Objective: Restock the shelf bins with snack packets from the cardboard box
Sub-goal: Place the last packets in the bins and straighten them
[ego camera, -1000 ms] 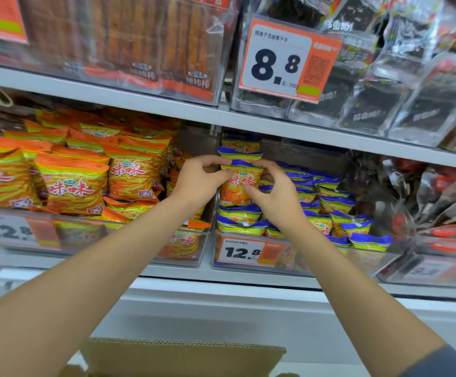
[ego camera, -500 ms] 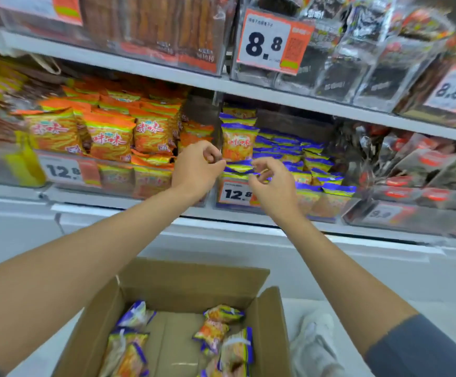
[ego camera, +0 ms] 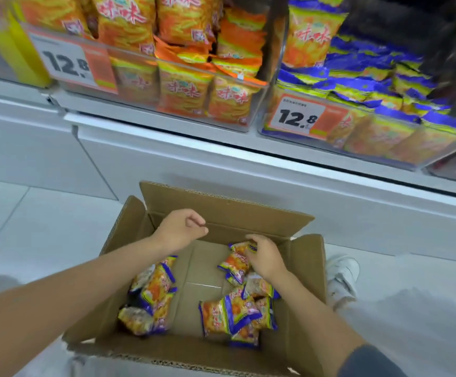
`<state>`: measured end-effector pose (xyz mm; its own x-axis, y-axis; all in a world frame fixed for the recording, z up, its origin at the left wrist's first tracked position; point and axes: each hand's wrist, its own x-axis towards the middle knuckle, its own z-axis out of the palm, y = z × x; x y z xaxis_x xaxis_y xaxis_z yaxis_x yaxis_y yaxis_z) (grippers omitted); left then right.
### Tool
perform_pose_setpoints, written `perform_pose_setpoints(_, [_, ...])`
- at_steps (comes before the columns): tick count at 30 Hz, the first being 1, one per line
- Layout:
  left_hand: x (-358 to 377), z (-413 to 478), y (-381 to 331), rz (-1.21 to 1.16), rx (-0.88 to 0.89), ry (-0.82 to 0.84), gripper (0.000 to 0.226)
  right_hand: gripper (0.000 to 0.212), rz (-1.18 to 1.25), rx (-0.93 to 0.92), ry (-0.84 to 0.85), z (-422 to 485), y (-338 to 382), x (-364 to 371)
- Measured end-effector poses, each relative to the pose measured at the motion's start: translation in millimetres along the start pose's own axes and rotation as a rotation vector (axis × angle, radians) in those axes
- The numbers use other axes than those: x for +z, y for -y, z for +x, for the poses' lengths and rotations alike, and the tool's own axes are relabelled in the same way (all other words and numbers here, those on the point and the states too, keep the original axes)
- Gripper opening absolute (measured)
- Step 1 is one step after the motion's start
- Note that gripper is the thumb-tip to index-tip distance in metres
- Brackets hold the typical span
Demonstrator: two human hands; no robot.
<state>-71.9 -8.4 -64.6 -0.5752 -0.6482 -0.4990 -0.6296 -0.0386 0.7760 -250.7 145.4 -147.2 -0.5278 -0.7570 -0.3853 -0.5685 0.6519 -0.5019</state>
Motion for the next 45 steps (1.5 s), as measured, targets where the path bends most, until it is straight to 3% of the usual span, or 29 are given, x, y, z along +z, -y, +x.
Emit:
perform_pose_setpoints(3, [-0.3,2.7,18.6,0.045,-0.047,0.061,0.018,0.055,-0.193,0.053,-0.015,12.0,-23.4,29.8])
perform_pose_setpoints(7, [-2.3,5.4,37.4,0.072,-0.119,0.089,0.016,0.041,-0.418,0.031,-0.045,13.8,-41.2,44.3])
perform_pose_setpoints(10, [0.9,7.4,39.6,0.04,-0.187,0.089,0.011,0.035,-0.177,-0.045,-0.129,5.5,-36.4,42.7])
perform_pose_setpoints(13, [5.9,5.5,31.7,-0.212,-0.403,0.165,0.027,0.031,0.129,-0.157,-0.203,-9.2,1.1,30.8])
perform_pose_setpoints(15, [8.4,3.4,25.1,-0.394,-0.523,0.297,0.046,0.03,0.209,-0.301,-0.163,-22.6,31.0,23.5])
perform_pose_setpoints(17, [12.8,3.8,25.1,-0.526,-0.524,0.3,0.047,0.029,0.283,-0.372,-0.04,-33.9,49.5,20.2])
perform_pose_setpoints(20, [14.6,1.8,30.5,-0.532,-0.453,0.178,0.031,0.027,0.57,-0.172,0.086,-39.3,62.3,11.2])
perform_pose_setpoints(22, [11.5,-1.4,32.4,-0.531,-0.414,0.238,0.036,0.042,0.637,-0.019,0.121,-36.9,61.6,5.2])
perform_pose_setpoints(25, [8.8,-9.3,32.3,-0.538,-0.353,0.382,0.038,0.039,0.676,-0.036,0.248,-33.6,56.9,-1.0])
perform_pose_setpoints(27, [10.0,-8.4,39.4,-0.484,-0.335,0.368,0.048,0.029,0.757,-0.005,0.304,-29.0,53.2,-2.1])
perform_pose_setpoints(29, [10.4,-6.1,47.4,-0.418,-0.333,0.285,0.047,0.027,0.681,0.05,0.258,-19.4,45.0,-0.8])
perform_pose_setpoints(32, [11.1,-1.1,57.5,-0.35,-0.348,0.186,0.045,0.031,0.312,0.06,0.179,-3.2,23.6,10.2])
perform_pose_setpoints(35, [10.1,-1.4,61.8,-0.346,-0.391,0.192,0.034,0.037,0.094,0.031,0.236,9.1,9.2,27.6])
perform_pose_setpoints(41, [3.5,-1.7,72.6,-0.316,-0.417,0.199,0.032,0.079,-0.258,0.113,0.277,35.5,-26.4,78.8])
perform_pose_setpoints(43, [1.8,-1.9,77.3,-0.303,-0.421,0.197,0.037,0.073,-0.353,0.073,0.211,37.9,-29.9,85.0])
perform_pose_setpoints(45, [0.7,-2.5,79.1,-0.297,-0.424,0.183,0.046,0.061,-0.288,0.025,0.184,35.1,-26.1,83.3])
